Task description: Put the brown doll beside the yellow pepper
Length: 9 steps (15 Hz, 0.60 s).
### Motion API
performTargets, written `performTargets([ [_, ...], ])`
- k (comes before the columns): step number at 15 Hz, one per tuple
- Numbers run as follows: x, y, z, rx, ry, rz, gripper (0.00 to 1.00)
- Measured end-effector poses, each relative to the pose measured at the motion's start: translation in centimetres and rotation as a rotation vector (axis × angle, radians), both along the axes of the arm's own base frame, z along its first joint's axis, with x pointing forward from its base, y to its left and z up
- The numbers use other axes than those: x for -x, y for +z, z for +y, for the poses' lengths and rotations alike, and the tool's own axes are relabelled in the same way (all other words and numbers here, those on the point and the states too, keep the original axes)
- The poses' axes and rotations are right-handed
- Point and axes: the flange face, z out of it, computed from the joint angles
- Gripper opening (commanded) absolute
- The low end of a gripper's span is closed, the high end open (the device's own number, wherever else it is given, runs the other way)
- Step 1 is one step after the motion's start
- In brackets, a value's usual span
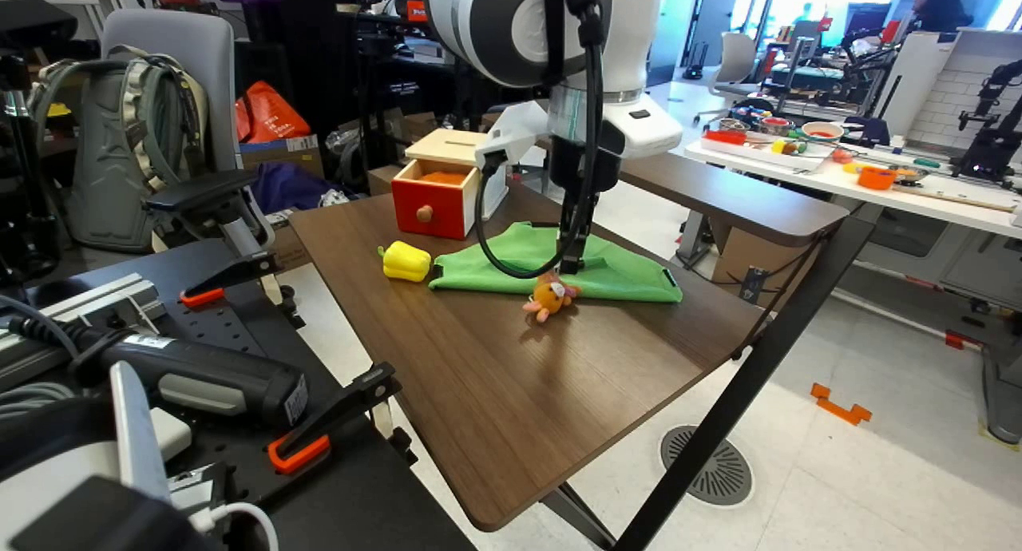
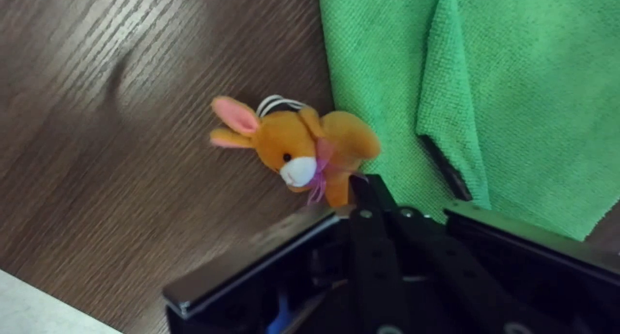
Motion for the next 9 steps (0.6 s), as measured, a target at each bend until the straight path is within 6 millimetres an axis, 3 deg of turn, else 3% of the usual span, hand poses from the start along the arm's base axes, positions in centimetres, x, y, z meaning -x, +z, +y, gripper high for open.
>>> performTargets([
  [9,2.8,0.8,1.0,-0.039,0.051,0.015,0.93],
])
